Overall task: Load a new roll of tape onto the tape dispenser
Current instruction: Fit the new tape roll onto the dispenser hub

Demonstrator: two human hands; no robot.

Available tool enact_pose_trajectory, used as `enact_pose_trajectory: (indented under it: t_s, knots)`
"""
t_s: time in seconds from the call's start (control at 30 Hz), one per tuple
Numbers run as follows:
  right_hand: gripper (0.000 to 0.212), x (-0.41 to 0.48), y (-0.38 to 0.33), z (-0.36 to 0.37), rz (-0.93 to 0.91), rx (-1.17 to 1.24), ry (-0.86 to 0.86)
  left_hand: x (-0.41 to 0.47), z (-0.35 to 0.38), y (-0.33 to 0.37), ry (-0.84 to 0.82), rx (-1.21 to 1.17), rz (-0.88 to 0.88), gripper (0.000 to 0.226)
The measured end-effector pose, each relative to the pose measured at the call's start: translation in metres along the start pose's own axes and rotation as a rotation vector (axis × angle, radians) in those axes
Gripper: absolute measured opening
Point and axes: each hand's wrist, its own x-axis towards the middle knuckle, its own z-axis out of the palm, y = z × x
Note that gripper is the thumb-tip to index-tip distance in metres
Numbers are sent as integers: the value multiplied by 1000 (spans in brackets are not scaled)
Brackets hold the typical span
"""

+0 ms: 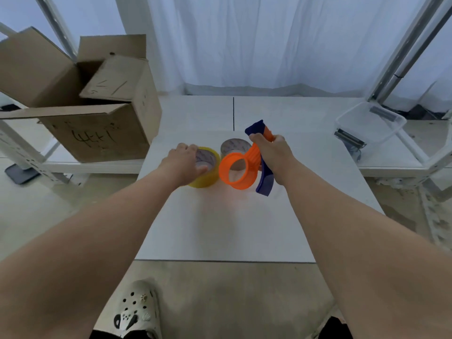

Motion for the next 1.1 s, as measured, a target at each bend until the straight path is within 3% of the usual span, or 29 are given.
enact_pose_trajectory:
  t_s: [0.13,0.23,0.4,0.53,0.63,0.73,0.93,1.03,1.1]
  knots:
    - [55,-5,-1,11,-31,-42,-25,-6,8,-16,-117,30,26,62]
    - [60,-2,-1,14,-36,-63,0,0,7,-16,-82,181,154,53]
    - [69,1,4,9,44,-67,-13,3,17,-4,-64,270,287,16]
    - [66,4,8,1,38,-75,0,7,18,-6,-45,225,300,19]
    - [64,6,11,-3,26,-114,6,6,10,0,29,82,264,28]
    - [63,5,12,-6,49,-120,-42,8,2,8,104,-226,171,34]
    - [69,-4,-4,-18,72,20,-22,1,-27,25,185,-656,43,39]
    - [71,-8,-13,-20,65,58,36,-4,-42,36,263,-733,85,33]
    - [68,-17,-22,-23,59,116,79,-15,-53,47,293,-687,208,20]
